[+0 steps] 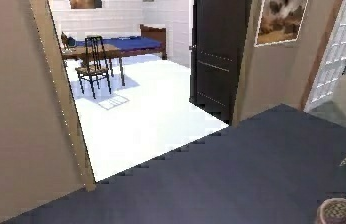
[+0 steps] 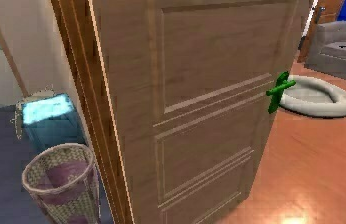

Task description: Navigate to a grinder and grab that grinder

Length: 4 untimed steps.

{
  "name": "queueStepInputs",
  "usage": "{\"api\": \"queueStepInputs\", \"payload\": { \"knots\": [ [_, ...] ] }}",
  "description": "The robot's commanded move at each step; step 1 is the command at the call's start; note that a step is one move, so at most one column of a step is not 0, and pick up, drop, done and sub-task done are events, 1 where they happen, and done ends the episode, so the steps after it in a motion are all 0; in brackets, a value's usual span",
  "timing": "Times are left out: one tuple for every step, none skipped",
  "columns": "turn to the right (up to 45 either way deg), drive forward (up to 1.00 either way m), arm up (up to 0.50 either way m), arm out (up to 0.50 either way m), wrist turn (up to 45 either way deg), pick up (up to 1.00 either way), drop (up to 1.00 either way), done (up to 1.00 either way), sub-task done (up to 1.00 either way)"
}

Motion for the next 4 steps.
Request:
{"api": "queueStepInputs", "payload": {
  "knots": [
    [0.0,0.15,0.00,0.00,0.0,0.00,0.00,0.00,0.00],
    [9.0,0.00,0.00,0.00,0.0,0.00,0.00,0.00,0.00],
    [0.0,0.70,0.00,0.00,0.0,0.00,0.00,0.00,0.00],
    [42.0,0.00,0.00,0.00,0.0,0.00,0.00,0.00,0.00]
  ]
}}
